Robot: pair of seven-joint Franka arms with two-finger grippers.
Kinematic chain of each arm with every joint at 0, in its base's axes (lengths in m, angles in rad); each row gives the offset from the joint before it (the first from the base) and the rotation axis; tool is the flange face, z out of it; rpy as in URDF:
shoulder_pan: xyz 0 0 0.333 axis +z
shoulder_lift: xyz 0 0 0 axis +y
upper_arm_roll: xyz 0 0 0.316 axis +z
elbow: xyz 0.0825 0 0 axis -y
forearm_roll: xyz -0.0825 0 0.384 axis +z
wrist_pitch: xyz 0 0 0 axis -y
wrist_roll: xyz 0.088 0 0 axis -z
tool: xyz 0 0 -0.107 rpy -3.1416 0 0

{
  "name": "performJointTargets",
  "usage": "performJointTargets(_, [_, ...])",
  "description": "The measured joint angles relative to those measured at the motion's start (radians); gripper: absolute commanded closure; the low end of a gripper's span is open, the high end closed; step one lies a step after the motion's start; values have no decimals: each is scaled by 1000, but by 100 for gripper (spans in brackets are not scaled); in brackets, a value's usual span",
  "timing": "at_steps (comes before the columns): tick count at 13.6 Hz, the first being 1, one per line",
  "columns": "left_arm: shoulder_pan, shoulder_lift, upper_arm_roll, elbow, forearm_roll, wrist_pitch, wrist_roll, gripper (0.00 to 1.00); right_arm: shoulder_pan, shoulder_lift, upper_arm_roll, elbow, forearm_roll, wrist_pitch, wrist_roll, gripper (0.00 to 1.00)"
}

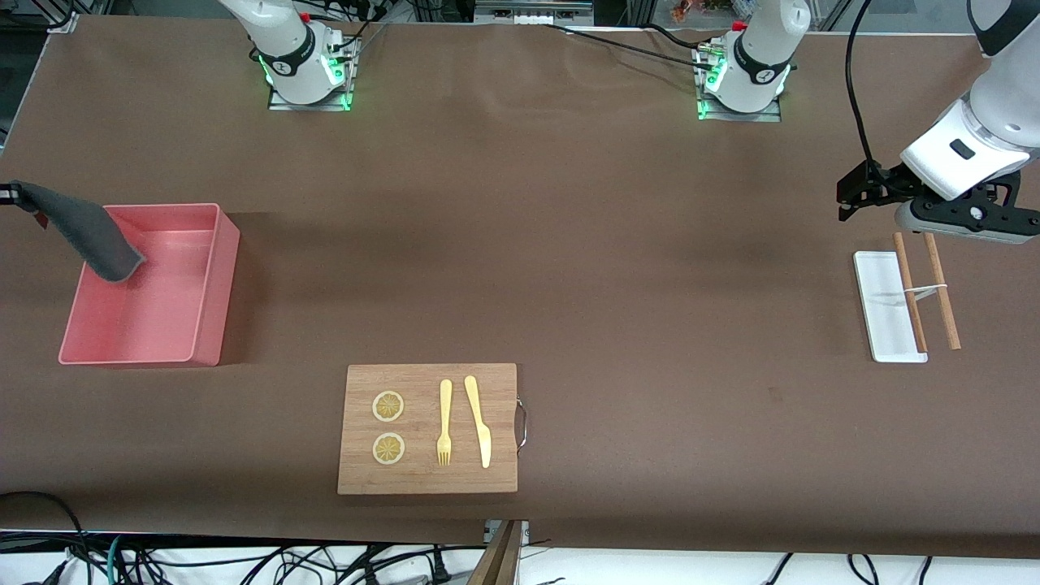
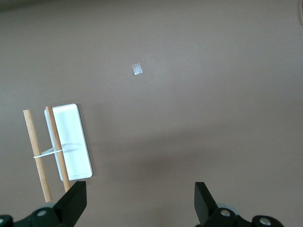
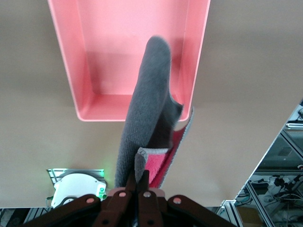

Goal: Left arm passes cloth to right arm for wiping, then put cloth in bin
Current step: 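Lower the cloth into the pink bin and open the right gripper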

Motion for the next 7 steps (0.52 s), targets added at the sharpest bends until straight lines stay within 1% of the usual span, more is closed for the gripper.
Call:
performJointTargets(4, [15, 0, 5, 0, -12, -3, 0, 0, 8, 62, 7, -76, 1, 105, 28, 100])
performJointTargets(7, [33, 0, 7, 0, -28, -4, 0, 0, 15, 96, 13, -134, 28, 190, 42, 100])
